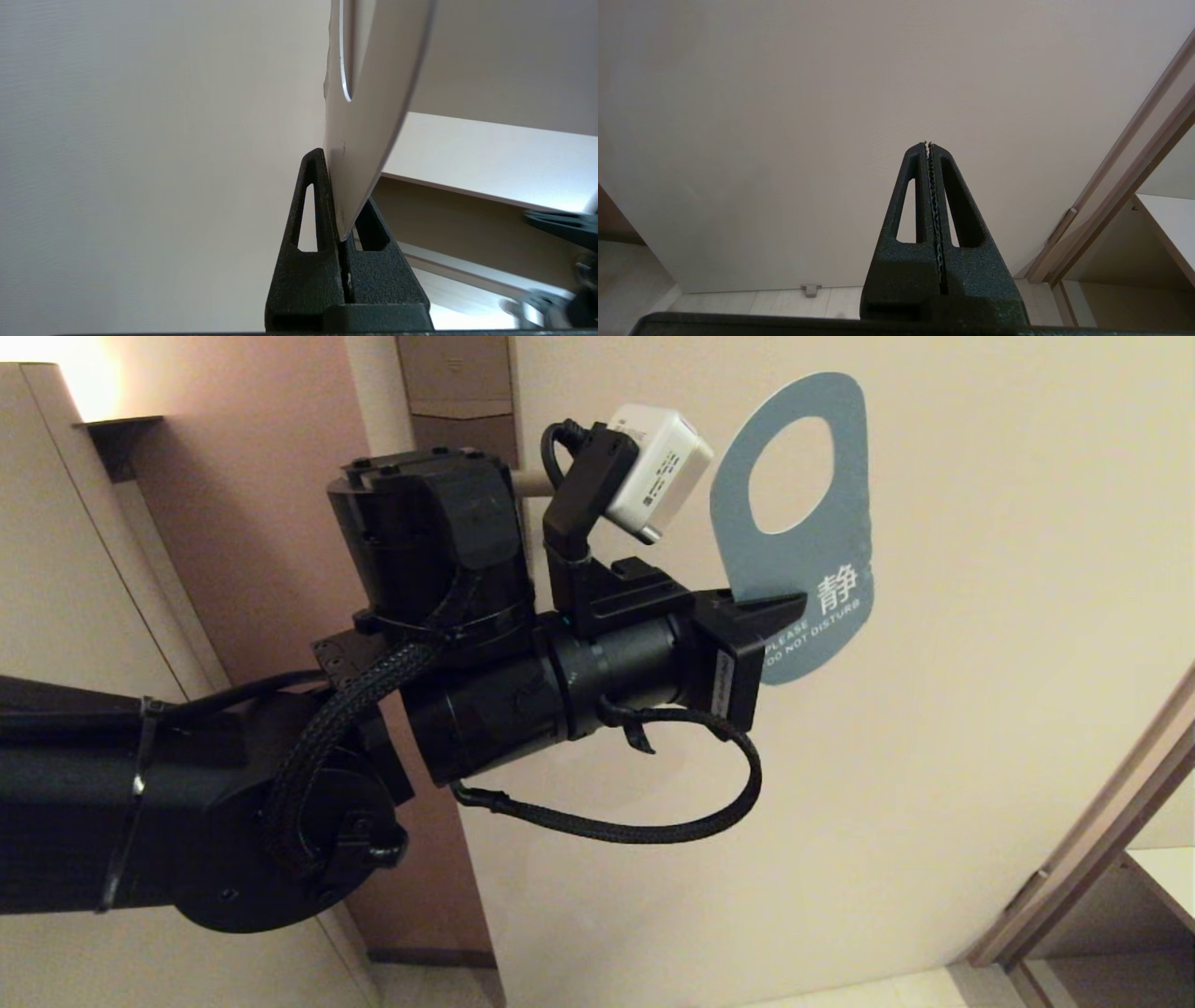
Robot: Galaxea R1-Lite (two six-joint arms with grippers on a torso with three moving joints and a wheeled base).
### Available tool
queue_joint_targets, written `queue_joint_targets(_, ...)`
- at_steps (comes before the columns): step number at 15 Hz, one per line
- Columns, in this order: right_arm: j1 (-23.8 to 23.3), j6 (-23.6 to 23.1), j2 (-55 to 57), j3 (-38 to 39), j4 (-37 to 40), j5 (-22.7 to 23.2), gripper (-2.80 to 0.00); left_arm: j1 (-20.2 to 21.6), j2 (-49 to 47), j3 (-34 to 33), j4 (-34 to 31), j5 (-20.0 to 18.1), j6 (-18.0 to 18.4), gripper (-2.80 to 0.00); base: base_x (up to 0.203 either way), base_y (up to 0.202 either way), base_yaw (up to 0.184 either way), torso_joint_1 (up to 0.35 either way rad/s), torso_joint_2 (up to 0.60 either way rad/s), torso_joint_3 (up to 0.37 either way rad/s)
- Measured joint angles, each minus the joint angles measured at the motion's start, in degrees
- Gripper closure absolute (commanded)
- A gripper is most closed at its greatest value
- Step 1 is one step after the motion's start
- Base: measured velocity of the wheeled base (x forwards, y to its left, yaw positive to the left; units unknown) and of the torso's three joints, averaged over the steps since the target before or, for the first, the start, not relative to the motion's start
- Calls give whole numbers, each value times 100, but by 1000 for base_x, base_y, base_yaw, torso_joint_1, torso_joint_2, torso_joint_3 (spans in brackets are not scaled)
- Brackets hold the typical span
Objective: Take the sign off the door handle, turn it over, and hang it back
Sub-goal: Hand it to the other hand
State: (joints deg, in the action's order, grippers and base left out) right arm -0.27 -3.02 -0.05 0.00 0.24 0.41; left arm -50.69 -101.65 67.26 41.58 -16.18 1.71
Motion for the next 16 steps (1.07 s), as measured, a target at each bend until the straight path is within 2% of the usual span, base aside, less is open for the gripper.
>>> queue_joint_targets(4, 0, -24, 0, 0, 0, -1, 0, 31, 0, -17, -99, -233, -138, 0, 0, 0, 0, 0, 0, 0)
queue_joint_targets(12, 0, -99, 0, 0, -4, 0, 0, 792, -195, -4, -148, -2062, -249, 0, 0, 0, 0, 0, 0, 0)
queue_joint_targets(16, 0, -105, 0, -10, 5, 42, 0, 896, -307, -17, -148, -2403, -339, 0, 0, 0, 0, 0, 0, 0)
